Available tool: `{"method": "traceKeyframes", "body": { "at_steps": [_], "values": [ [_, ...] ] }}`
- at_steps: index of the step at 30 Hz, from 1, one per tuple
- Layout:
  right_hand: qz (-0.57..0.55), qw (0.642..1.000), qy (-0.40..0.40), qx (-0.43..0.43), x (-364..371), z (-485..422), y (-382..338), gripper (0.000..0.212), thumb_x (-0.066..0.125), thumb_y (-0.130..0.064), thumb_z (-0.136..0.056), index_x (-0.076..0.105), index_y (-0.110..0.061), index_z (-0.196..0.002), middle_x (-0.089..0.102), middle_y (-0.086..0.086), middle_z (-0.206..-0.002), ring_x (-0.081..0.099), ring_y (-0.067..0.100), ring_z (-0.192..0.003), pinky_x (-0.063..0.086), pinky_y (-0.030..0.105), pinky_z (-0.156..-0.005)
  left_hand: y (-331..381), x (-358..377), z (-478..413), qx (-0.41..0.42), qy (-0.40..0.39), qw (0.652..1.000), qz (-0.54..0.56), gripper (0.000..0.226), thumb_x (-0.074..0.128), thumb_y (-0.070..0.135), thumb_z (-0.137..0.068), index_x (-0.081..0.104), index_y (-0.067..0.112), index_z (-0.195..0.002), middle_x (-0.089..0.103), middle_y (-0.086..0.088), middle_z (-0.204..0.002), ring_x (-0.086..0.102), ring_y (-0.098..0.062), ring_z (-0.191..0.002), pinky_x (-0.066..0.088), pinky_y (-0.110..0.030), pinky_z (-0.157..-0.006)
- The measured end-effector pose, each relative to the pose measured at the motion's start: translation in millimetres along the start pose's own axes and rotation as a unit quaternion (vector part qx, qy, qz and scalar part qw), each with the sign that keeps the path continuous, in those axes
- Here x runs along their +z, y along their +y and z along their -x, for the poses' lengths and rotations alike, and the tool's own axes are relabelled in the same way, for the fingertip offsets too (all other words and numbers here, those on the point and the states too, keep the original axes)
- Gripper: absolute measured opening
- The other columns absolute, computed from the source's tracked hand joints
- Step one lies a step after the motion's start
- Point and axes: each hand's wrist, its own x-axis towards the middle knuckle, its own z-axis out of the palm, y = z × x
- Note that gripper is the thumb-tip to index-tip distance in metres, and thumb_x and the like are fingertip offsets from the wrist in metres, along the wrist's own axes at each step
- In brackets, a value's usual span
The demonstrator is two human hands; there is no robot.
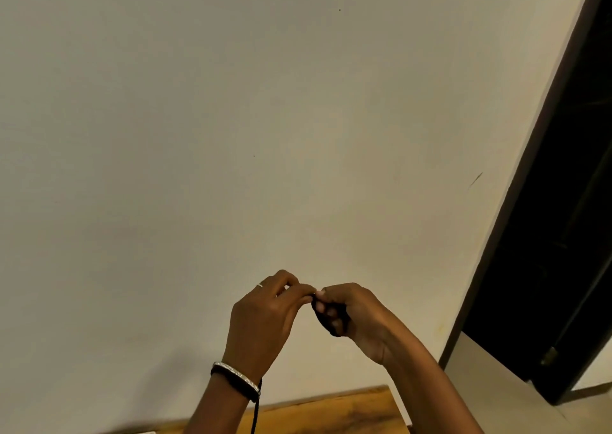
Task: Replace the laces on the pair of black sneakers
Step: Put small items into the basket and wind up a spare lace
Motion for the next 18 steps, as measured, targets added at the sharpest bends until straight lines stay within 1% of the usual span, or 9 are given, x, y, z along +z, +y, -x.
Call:
{"method": "traceKeyframes", "body": {
  "at_steps": [3, 6, 9, 13, 14, 15, 16, 17, 18],
  "values": [
    [-0.090, 0.995, -0.031, 0.020, -0.4, -0.5, 0.1, 0.029, 0.052, -0.012, -0.096, 0.061, -0.006, -0.069, 0.041, 0.004, -0.064, 0.033, 0.015, -0.054, 0.025, 0.027, -0.057, -0.3, 7.1, 2.0, 0.018, 0.035, 0.999, -0.026, 0.015, 0.058, 0.027, -0.095, 0.073, 0.027, -0.094, 0.066, 0.010, -0.090, 0.061, -0.012, -0.075, 0.048, -0.026, -0.066],
    [-0.167, 0.983, -0.057, 0.045, 1.3, -1.5, 0.3, 0.024, 0.053, -0.013, -0.095, 0.060, -0.006, -0.073, 0.040, 0.003, -0.064, 0.033, 0.014, -0.054, 0.028, 0.026, -0.055, 2.4, 15.6, 4.3, 0.015, 0.021, 0.998, -0.050, 0.021, 0.048, 0.015, -0.093, 0.067, 0.024, -0.097, 0.066, 0.007, -0.094, 0.063, -0.015, -0.083, 0.046, -0.029, -0.078],
    [-0.219, 0.970, -0.084, 0.064, 4.6, -0.7, 0.5, 0.026, 0.054, -0.014, -0.094, 0.064, -0.006, -0.071, 0.042, 0.002, -0.065, 0.034, 0.013, -0.055, 0.029, 0.025, -0.056, 8.3, 15.6, 6.9, -0.018, 0.010, 0.999, -0.047, 0.024, 0.039, 0.018, -0.096, 0.063, 0.023, -0.097, 0.064, 0.007, -0.092, 0.061, -0.015, -0.082, 0.043, -0.031, -0.079],
    [-0.216, 0.969, -0.098, 0.070, 9.5, 1.2, 1.5, 0.026, 0.054, -0.015, -0.094, 0.066, -0.008, -0.071, 0.043, 0.001, -0.066, 0.035, 0.012, -0.056, 0.031, 0.024, -0.056, 5.8, 9.0, 5.9, -0.044, -0.020, 0.998, -0.032, 0.026, 0.033, 0.025, -0.101, 0.058, 0.025, -0.093, 0.059, 0.010, -0.081, 0.056, -0.013, -0.072, 0.043, -0.032, -0.074],
    [-0.206, 0.971, -0.094, 0.069, 9.8, 1.2, 1.6, 0.027, 0.054, -0.015, -0.095, 0.066, -0.008, -0.072, 0.044, 0.001, -0.066, 0.036, 0.012, -0.055, 0.032, 0.024, -0.056, 4.0, 9.0, 5.9, -0.056, -0.035, 0.998, 0.006, 0.026, 0.031, 0.027, -0.102, 0.055, 0.025, -0.093, 0.056, 0.012, -0.077, 0.053, -0.010, -0.067, 0.044, -0.030, -0.070],
    [-0.198, 0.974, -0.090, 0.070, 10.1, 1.0, 1.6, 0.027, 0.054, -0.015, -0.096, 0.066, -0.008, -0.073, 0.044, 0.001, -0.065, 0.036, 0.012, -0.055, 0.033, 0.024, -0.056, 2.4, 8.8, 7.0, -0.082, -0.050, 0.993, 0.073, 0.026, 0.030, 0.029, -0.104, 0.053, 0.025, -0.093, 0.055, 0.013, -0.074, 0.053, -0.010, -0.064, 0.045, -0.028, -0.066],
    [-0.194, 0.975, -0.087, 0.069, 9.6, 0.8, 0.8, 0.026, 0.054, -0.015, -0.096, 0.065, -0.007, -0.074, 0.045, 0.001, -0.065, 0.037, 0.012, -0.055, 0.033, 0.024, -0.055, 1.8, 9.5, 8.3, -0.117, -0.062, 0.978, 0.163, 0.027, 0.029, 0.032, -0.106, 0.052, 0.025, -0.094, 0.056, 0.011, -0.072, 0.054, -0.012, -0.063, 0.045, -0.026, -0.062],
    [-0.198, 0.974, -0.089, 0.071, 9.1, 0.5, -0.3, 0.026, 0.054, -0.015, -0.096, 0.065, -0.007, -0.075, 0.045, 0.001, -0.065, 0.037, 0.012, -0.055, 0.034, 0.024, -0.055, 2.1, 10.5, 9.9, -0.156, -0.073, 0.951, 0.257, 0.027, 0.030, 0.034, -0.108, 0.052, 0.024, -0.095, 0.058, 0.007, -0.071, 0.057, -0.013, -0.062, 0.047, -0.025, -0.059],
    [-0.208, 0.971, -0.094, 0.073, 8.3, 0.5, -2.0, 0.025, 0.054, -0.014, -0.096, 0.065, -0.007, -0.075, 0.045, 0.001, -0.066, 0.038, 0.012, -0.055, 0.034, 0.023, -0.055, 3.2, 11.4, 10.9, -0.186, -0.079, 0.925, 0.321, 0.026, 0.032, 0.034, -0.107, 0.053, 0.023, -0.096, 0.058, 0.004, -0.069, 0.058, -0.014, -0.060, 0.047, -0.024, -0.056]
  ]
}}
